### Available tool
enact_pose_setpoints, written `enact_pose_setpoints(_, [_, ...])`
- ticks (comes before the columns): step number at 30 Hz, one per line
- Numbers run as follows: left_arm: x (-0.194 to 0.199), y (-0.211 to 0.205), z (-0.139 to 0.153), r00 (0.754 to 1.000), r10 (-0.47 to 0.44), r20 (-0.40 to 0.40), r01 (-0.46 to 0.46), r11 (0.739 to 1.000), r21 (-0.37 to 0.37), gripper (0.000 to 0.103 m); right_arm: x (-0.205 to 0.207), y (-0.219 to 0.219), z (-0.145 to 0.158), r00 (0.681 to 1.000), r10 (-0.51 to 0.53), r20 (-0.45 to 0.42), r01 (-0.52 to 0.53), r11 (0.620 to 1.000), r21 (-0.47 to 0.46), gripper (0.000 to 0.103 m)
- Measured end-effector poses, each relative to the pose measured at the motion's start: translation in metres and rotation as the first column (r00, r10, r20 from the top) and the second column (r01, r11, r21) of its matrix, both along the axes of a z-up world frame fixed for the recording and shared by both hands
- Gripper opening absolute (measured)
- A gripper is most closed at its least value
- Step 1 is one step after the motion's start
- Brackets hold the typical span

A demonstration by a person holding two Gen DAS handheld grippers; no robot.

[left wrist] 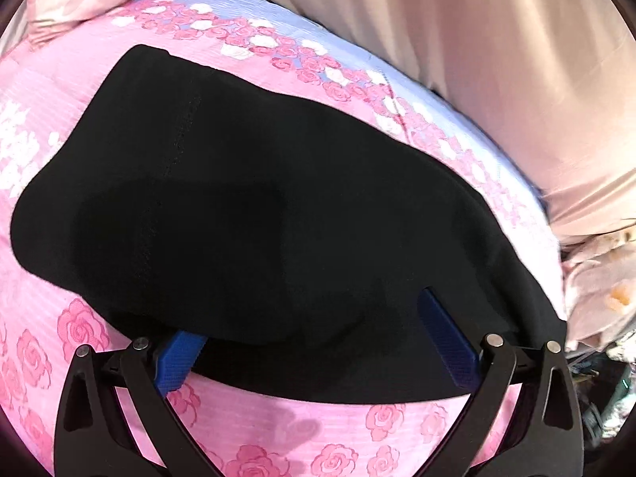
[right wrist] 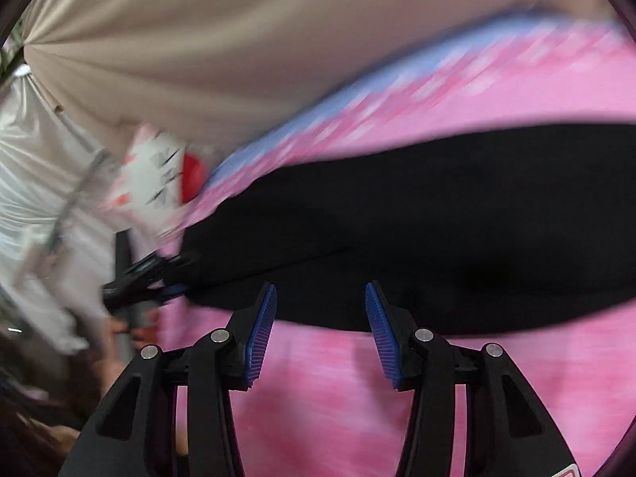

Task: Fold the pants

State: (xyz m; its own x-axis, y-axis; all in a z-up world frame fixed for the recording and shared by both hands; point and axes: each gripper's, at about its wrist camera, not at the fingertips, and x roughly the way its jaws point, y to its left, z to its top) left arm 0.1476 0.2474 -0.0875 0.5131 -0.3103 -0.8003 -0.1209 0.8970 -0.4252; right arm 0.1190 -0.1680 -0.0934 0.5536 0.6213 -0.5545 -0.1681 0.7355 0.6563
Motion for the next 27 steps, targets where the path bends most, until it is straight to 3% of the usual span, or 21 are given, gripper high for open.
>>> enact_pose_setpoints(3, [0.004,0.013,-0.001,0.999,-0.033,-0.004,0.033,0.999,-0.019,0.098,0.031,0.044,-0.013,0.998,0.016,-0.06,-0.017,1.0,-0.016,0.047])
enact_pose_setpoints(7, [0.012,0.026,-0.001,0.996,-0.085,0.001,0.085,0.993,-0.084,0.098,0.063,0.071,-0.031,0.994,-0.055,-0.09,0.053,0.998,-0.019,0.043])
enact_pose_setpoints(9, [0.016,0.03,-0.001,0.994,-0.106,0.006,0.107,0.989,-0.101,0.098,0.071,0.076,-0.028,0.991,-0.112,-0.074,0.108,0.993,-0.055,0.008])
enact_pose_setpoints(11, [0.02,0.034,0.001,0.991,-0.137,0.012,0.137,0.983,-0.119,0.096,0.074,0.075,-0.028,0.988,-0.125,-0.087,0.124,0.992,-0.022,0.006])
enact_pose_setpoints(13, [0.019,0.042,0.008,0.988,-0.154,0.024,0.156,0.982,-0.104,0.087,0.057,0.083,-0.012,0.994,-0.093,-0.051,0.093,0.996,-0.011,0.006])
enact_pose_setpoints(16, [0.013,0.058,0.017,0.982,-0.186,0.034,0.187,0.981,-0.045,0.088,0.01,0.106,0.016,1.0,-0.01,0.012,0.011,0.996,-0.084,0.012])
enact_pose_setpoints(18, [0.009,0.069,0.015,0.983,-0.185,0.008,0.185,0.983,-0.008,0.088,-0.004,0.114,0.004,1.0,0.022,-0.017,-0.024,0.989,-0.147,0.015])
enact_pose_setpoints(20, [0.001,0.084,0.014,0.99,-0.143,-0.005,0.143,0.988,0.065,0.088,-0.011,0.114,-0.024,0.994,-0.016,-0.109,-0.014,0.964,-0.264,0.015])
enact_pose_setpoints(23, [-0.018,0.106,0.021,0.995,-0.098,0.013,0.096,0.988,0.122,0.09,-0.028,0.12,-0.009,0.999,0.008,-0.053,-0.022,0.964,-0.265,0.016])
enact_pose_setpoints(25, [-0.031,0.119,0.029,0.998,-0.044,0.038,0.035,0.979,0.199,0.093,-0.033,0.141,0.02,0.996,0.075,0.047,-0.056,0.945,-0.323,0.039])
enact_pose_setpoints(26, [-0.037,0.125,0.033,0.998,-0.022,0.053,0.009,0.972,0.234,0.093,-0.029,0.157,0.031,0.989,0.118,0.087,-0.081,0.932,-0.352,0.058])
enact_pose_setpoints(27, [-0.043,0.13,0.037,0.998,0.001,0.067,-0.018,0.964,0.266,0.093,-0.024,0.179,0.043,0.973,0.179,0.148,-0.109,0.915,-0.389,0.06])
